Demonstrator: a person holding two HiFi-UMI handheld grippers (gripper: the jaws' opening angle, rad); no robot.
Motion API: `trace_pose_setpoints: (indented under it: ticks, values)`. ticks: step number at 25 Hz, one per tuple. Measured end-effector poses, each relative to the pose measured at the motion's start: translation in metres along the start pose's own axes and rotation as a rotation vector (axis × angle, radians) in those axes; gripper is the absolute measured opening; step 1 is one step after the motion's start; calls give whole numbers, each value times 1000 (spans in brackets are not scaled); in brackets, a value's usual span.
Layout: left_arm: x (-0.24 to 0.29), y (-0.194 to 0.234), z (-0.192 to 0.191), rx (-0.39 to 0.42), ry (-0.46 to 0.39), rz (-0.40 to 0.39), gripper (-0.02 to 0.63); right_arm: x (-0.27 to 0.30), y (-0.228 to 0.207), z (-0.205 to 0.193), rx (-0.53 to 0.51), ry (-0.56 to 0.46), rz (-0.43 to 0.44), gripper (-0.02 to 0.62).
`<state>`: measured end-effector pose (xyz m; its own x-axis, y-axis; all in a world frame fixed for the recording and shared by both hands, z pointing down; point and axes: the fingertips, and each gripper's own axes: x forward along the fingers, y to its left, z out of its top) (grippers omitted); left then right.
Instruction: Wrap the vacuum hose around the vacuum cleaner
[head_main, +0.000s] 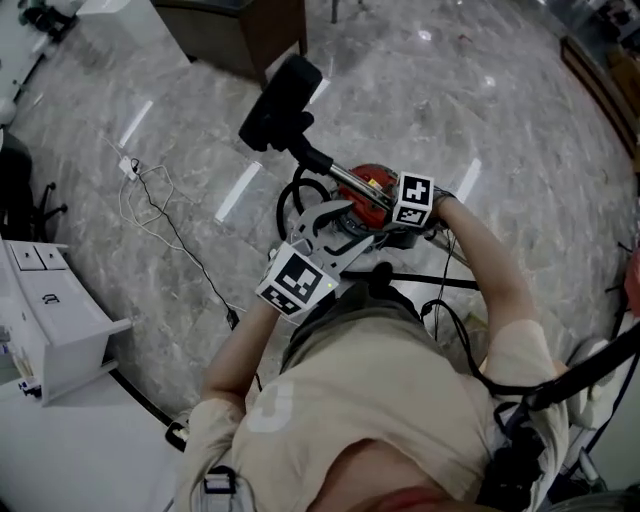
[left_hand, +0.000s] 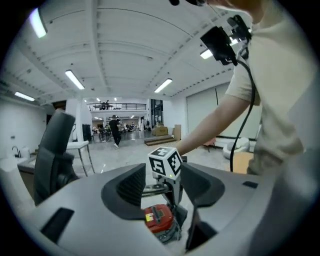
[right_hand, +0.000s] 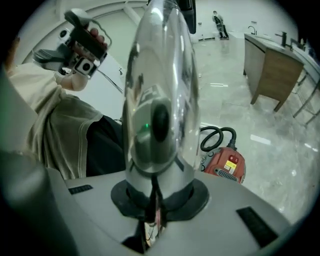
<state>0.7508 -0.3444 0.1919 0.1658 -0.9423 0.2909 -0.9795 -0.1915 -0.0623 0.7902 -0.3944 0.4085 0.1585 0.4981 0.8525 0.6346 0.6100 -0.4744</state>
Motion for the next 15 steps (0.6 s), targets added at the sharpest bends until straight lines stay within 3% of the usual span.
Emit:
trace_pose_setpoints:
  ticks: [5, 7, 8, 9, 12, 15]
  values:
    - [46, 11, -22, 220, 230, -70, 221, 23, -3, 0, -86, 66, 72, 26]
    - [71, 16, -43, 294, 378, -139, 232, 25, -15, -7, -140, 90, 109, 26]
    - [84, 21, -56, 335, 468, -176, 332, 24, -24, -9, -172, 99, 132, 26]
    - [96, 27, -70, 380, 564, -208, 387, 22, -32, -12, -206, 109, 158, 26]
    - [119, 29, -114, 504, 809, -268, 405, 22, -35, -24, -292, 145, 208, 26]
    - [119, 21, -145, 551, 993, -269, 403, 28, -29, -32, -343, 164, 204, 25]
